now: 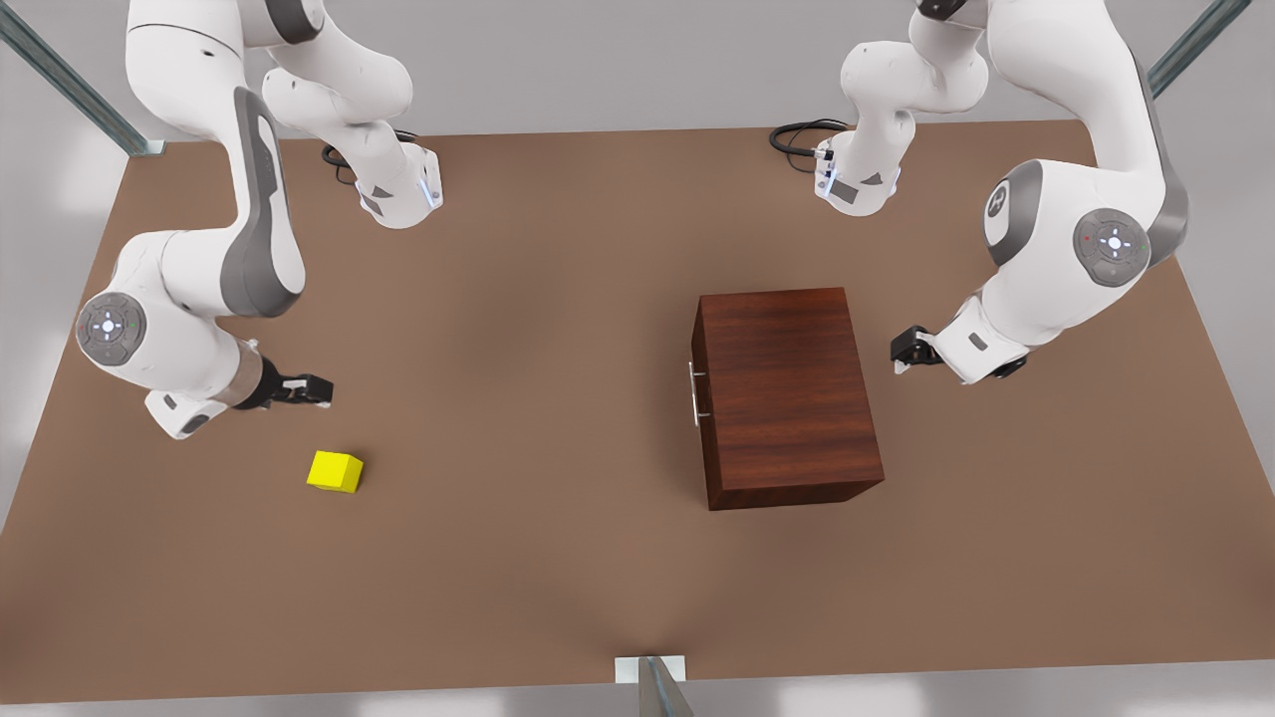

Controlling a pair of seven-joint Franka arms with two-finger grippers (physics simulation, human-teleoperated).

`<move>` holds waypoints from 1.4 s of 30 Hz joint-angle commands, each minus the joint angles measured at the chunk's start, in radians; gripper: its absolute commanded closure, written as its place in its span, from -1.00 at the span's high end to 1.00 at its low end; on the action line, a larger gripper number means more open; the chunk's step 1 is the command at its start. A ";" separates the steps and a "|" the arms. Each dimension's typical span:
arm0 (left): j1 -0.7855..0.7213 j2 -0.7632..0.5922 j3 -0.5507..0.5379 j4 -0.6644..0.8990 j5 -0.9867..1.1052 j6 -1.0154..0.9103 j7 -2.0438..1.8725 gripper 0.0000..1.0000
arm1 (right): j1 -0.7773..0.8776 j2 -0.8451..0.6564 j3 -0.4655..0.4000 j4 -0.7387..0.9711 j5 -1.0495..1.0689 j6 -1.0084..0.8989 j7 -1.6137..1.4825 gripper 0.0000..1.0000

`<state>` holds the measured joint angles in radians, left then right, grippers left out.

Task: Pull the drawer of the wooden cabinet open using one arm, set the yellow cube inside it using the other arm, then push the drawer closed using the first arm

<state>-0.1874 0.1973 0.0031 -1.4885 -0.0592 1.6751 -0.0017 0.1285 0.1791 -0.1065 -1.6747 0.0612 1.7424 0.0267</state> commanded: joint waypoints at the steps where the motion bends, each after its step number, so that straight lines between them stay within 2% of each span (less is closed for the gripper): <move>1: 0.000 -0.001 0.000 0.001 0.002 0.002 -0.040 1.00 | -0.004 -0.036 -0.001 -0.043 0.003 -0.032 0.033 1.00; 3: -0.017 0.001 -0.003 0.005 -0.005 0.008 -0.043 1.00 | -0.006 -0.044 -0.004 -0.050 0.003 -0.043 0.038 1.00; 4: -0.053 0.011 -0.005 0.007 -0.021 0.071 -0.073 1.00 | -0.006 -0.046 -0.004 -0.051 0.002 -0.044 0.053 1.00; 6: -0.268 0.103 -0.005 0.068 0.087 0.066 -0.475 1.00 | -0.006 -0.043 -0.004 -0.051 0.002 -0.046 0.053 1.00; 8: -0.429 0.250 -0.005 0.235 0.087 0.068 -0.917 1.00 | -0.006 -0.039 -0.004 -0.045 0.000 -0.038 0.053 1.00; 10: -0.480 0.353 -0.006 0.339 0.081 0.084 -1.058 1.00 | -0.006 -0.036 -0.004 -0.042 0.000 -0.038 0.053 1.00; 14: -0.583 0.462 0.000 0.350 0.127 0.192 -1.270 1.00 | -0.006 -0.032 -0.004 -0.039 0.000 -0.040 0.053 1.00; 19: -0.630 0.511 -0.002 0.340 0.156 0.247 -1.351 1.00 | -0.006 -0.029 -0.004 -0.037 0.000 -0.038 0.053 1.00; 22: -0.644 0.542 -0.002 0.320 0.275 0.242 -1.333 1.00 | -0.007 -0.029 -0.008 -0.025 0.000 -0.038 0.053 1.00; 25: -0.641 0.553 0.003 0.318 0.288 0.198 -1.140 1.00 | -0.001 -0.010 -0.005 -0.020 -0.001 -0.037 0.055 1.00; 42: -0.629 0.580 0.021 0.261 0.444 0.129 -0.923 1.00 | -0.003 -0.009 -0.002 -0.013 0.003 -0.037 0.073 1.00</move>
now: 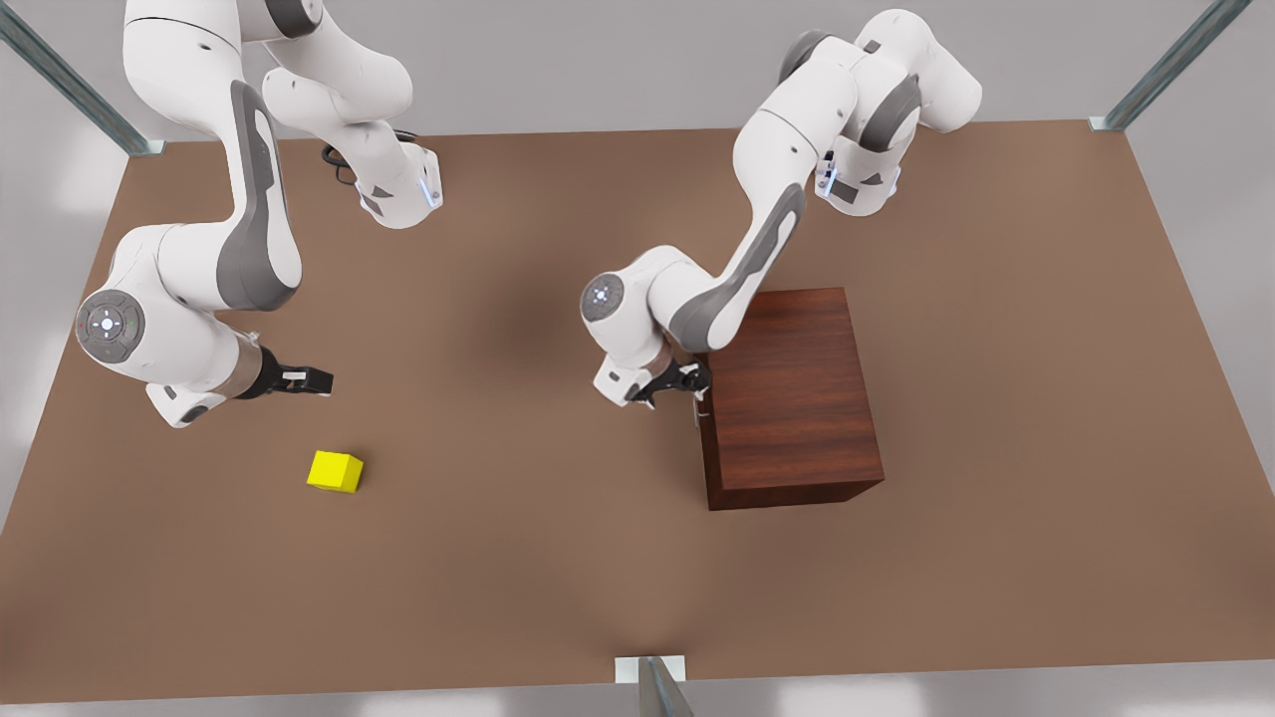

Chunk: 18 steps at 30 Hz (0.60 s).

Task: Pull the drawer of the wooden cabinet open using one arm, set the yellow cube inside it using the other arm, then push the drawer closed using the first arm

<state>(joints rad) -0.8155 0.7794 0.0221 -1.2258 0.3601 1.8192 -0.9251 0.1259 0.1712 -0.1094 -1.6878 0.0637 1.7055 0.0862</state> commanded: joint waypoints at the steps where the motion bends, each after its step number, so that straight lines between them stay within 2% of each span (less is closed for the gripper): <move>1: 0.001 -0.002 0.002 -0.006 0.025 -0.015 -0.001 1.00 | 0.000 -0.001 0.000 0.000 0.001 0.000 0.014 1.00; 18: -0.002 0.047 -0.008 0.057 -0.001 0.060 -0.106 1.00 | 0.000 -0.001 -0.001 0.000 -0.001 0.000 0.013 1.00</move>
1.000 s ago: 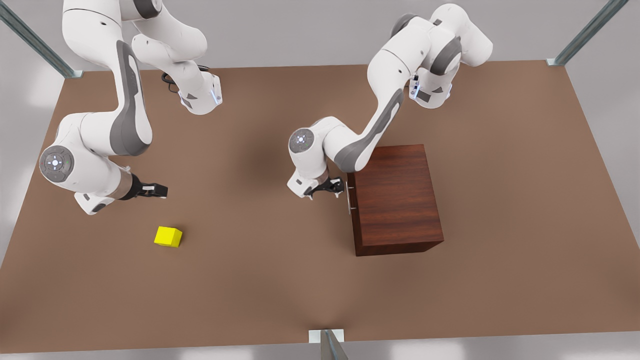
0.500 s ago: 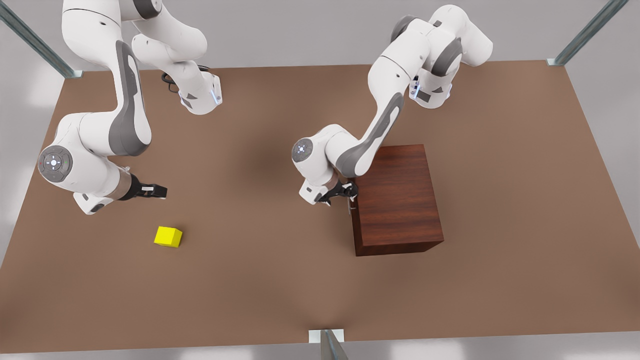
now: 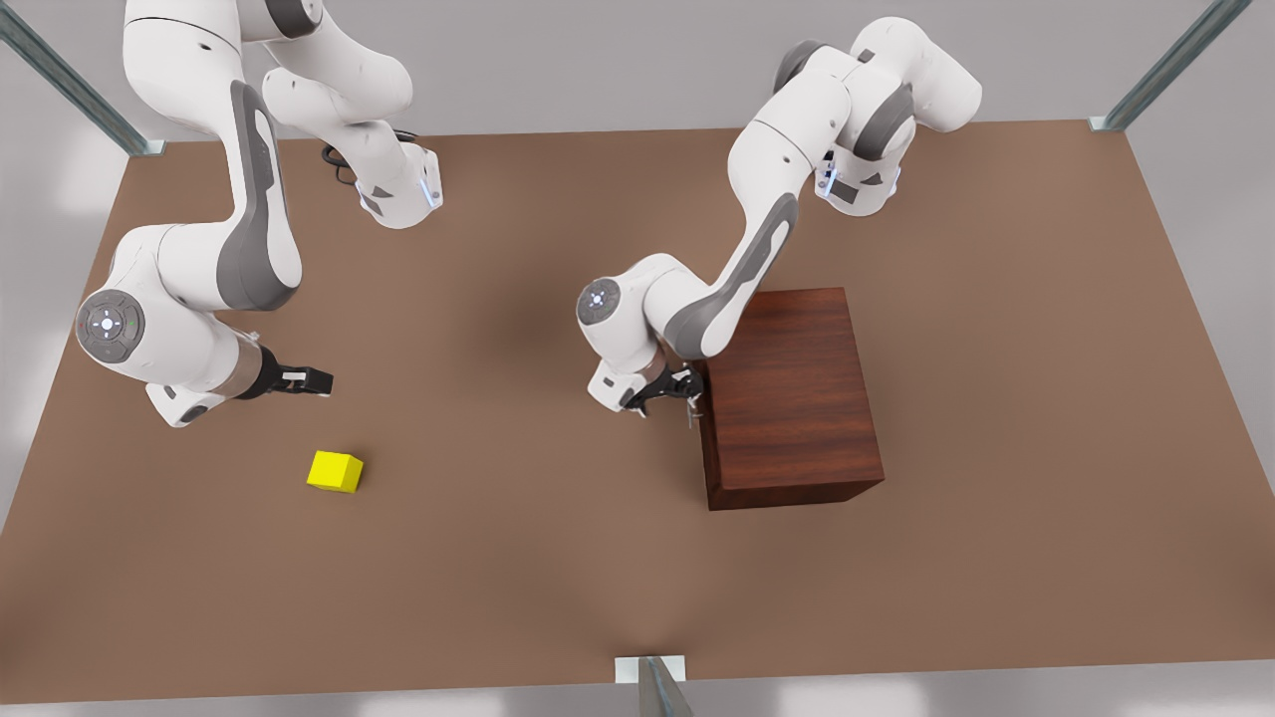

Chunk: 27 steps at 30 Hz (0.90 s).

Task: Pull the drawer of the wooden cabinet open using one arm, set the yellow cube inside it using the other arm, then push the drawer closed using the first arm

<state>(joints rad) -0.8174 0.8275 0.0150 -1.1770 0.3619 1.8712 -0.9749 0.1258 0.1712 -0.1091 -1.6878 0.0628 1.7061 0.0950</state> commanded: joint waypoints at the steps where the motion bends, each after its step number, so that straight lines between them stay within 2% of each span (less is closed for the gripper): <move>1: -0.002 0.002 -0.001 0.008 -0.003 0.022 -0.061 1.00 | 0.000 -0.001 0.000 0.000 0.000 0.000 0.005 1.00; 7: -0.008 0.012 -0.012 0.014 -0.012 0.094 -0.107 1.00 | 0.000 -0.001 -0.001 0.000 0.000 0.000 0.003 1.00; 14: -0.029 0.030 -0.017 0.053 -0.011 0.091 -0.122 1.00 | -0.002 -0.001 -0.001 0.008 0.002 -0.002 0.005 1.00; 20: -0.080 0.096 -0.003 0.163 0.003 0.006 -0.128 1.00 | -0.003 0.007 -0.001 0.014 0.000 -0.005 0.005 1.00; 27: -0.131 0.142 -0.006 0.244 0.003 0.006 -0.231 1.00 | -0.003 0.008 -0.001 0.017 0.000 -0.005 0.005 1.00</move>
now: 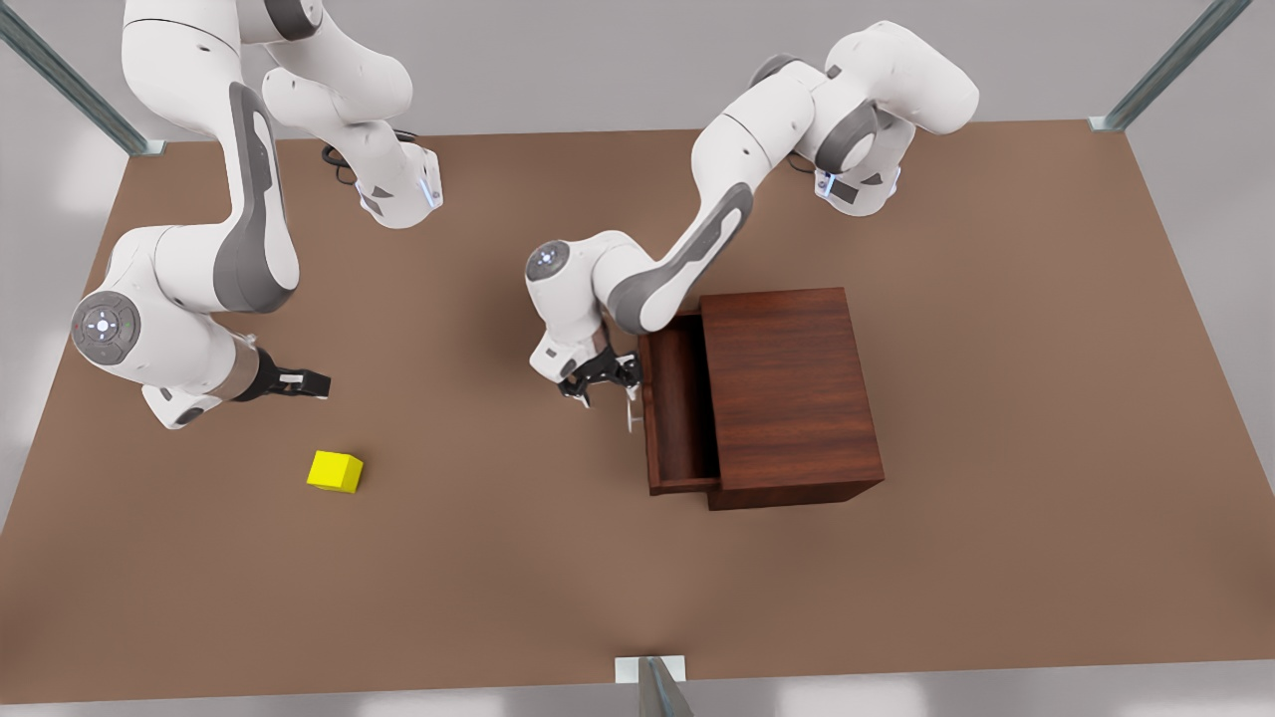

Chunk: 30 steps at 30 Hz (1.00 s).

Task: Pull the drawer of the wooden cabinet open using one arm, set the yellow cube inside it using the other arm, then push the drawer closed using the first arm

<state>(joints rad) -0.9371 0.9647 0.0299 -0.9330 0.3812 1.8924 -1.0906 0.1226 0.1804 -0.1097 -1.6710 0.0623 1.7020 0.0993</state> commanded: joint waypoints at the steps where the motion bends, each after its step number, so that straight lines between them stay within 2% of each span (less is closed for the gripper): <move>1: -0.023 0.005 -0.021 0.003 -0.018 -0.016 -0.121 1.00 | 0.000 -0.001 -0.001 0.001 0.001 -0.001 0.000 1.00; 5: -0.026 -0.007 -0.024 0.013 -0.024 -0.035 -0.141 1.00 | 0.003 -0.001 0.001 0.004 -0.007 0.004 -0.012 1.00; 6: -0.026 -0.111 -0.030 0.019 -0.042 -0.269 0.058 1.00 | 0.009 -0.001 0.005 0.005 -0.035 0.008 -0.027 1.00; 7: 0.015 -0.308 -0.031 0.017 -0.151 -0.504 0.270 1.00 | 0.026 -0.001 0.010 0.013 -0.049 0.008 -0.186 1.00; 8: 0.060 -0.402 -0.031 0.016 -0.190 -0.584 0.333 1.00 | 0.026 -0.001 0.010 0.022 -0.048 0.008 -0.429 1.00; 9: 0.103 -0.437 -0.030 0.016 -0.190 -0.628 0.385 1.00 | 0.026 0.004 0.010 0.039 -0.050 0.010 -0.665 1.00; 11: 0.277 -0.488 -0.022 0.003 -0.199 -0.677 0.672 1.00 | 0.019 0.074 0.002 0.097 -0.035 0.008 -0.811 1.00; 13: 0.603 -0.531 -0.025 -0.061 -0.369 -0.700 0.994 1.00 | 0.008 0.113 0.010 0.189 -0.033 0.002 -0.817 1.00; 14: 0.705 -0.649 -0.025 -0.290 -0.410 -0.504 1.057 1.00 | 0.014 0.113 0.012 0.189 -0.080 0.008 -0.822 1.00; 15: 0.736 -0.859 0.005 -0.689 -0.415 -0.172 1.141 1.00 | 0.019 0.111 0.013 0.191 -0.092 0.010 -0.817 1.00; 17: 0.736 -0.824 0.013 -0.667 -0.415 -0.217 1.054 1.00 | 0.020 0.073 0.050 0.183 -0.042 0.059 -0.878 0.98; 25: 0.899 -0.814 0.030 -0.667 -0.489 -0.288 1.107 1.00 | 0.017 0.088 0.041 -0.085 -0.230 0.531 -0.974 1.00; 30: 0.899 -0.785 0.025 -0.684 -0.476 -0.262 1.104 1.00 | -0.026 0.192 0.038 -0.087 -0.237 0.541 -1.095 1.00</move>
<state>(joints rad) -0.0357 0.1788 0.0545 -1.6136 -0.0894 1.6162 -0.3504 0.1044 0.3631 -0.0715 -1.7570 -0.1647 2.1399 -0.5842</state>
